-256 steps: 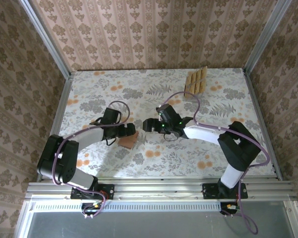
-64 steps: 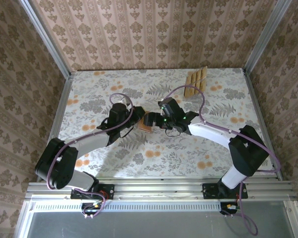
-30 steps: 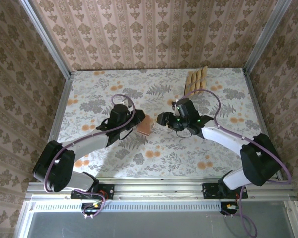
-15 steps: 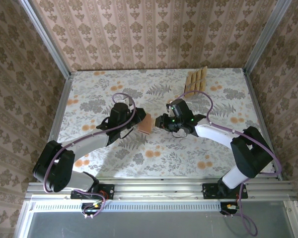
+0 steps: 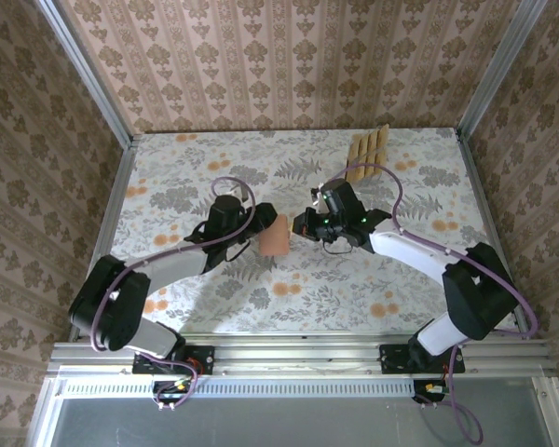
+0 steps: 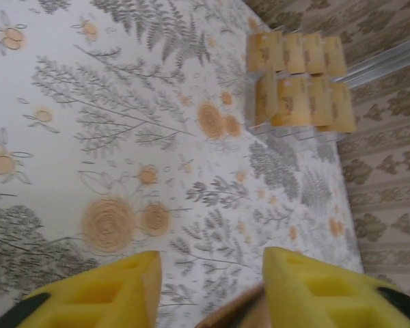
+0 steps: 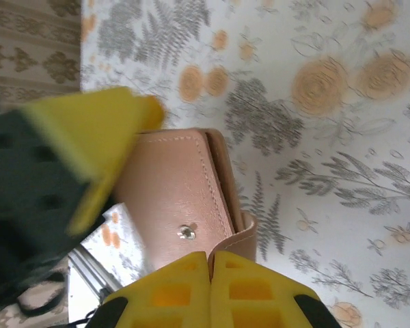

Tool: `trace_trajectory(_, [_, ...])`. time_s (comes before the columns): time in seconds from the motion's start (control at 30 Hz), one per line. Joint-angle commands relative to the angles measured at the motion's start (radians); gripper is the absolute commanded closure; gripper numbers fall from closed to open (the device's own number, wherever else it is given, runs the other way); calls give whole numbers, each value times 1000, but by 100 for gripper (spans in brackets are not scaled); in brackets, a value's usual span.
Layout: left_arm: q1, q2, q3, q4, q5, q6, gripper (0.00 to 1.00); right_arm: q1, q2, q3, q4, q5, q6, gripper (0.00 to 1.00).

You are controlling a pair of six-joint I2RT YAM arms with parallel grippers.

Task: Put the credit cards into the card holder
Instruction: Open the card holder at the center of the table.

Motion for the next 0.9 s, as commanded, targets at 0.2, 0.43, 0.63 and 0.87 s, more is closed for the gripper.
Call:
trace_trajectory(0.2, [27, 160, -66, 261, 60, -82, 39, 68, 21, 165, -77, -63, -25, 100])
trace_trajectory(0.43, [49, 187, -125, 318, 65, -83, 36, 52, 59, 125, -77, -71, -73, 100])
trace_trajectory(0.63, [79, 173, -205, 309, 59, -56, 34, 13, 65, 100, -97, -135, -145, 100])
trace_trajectory(0.87, [111, 113, -266, 248, 44, -19, 28, 11, 97, 118, -117, -166, -174, 100])
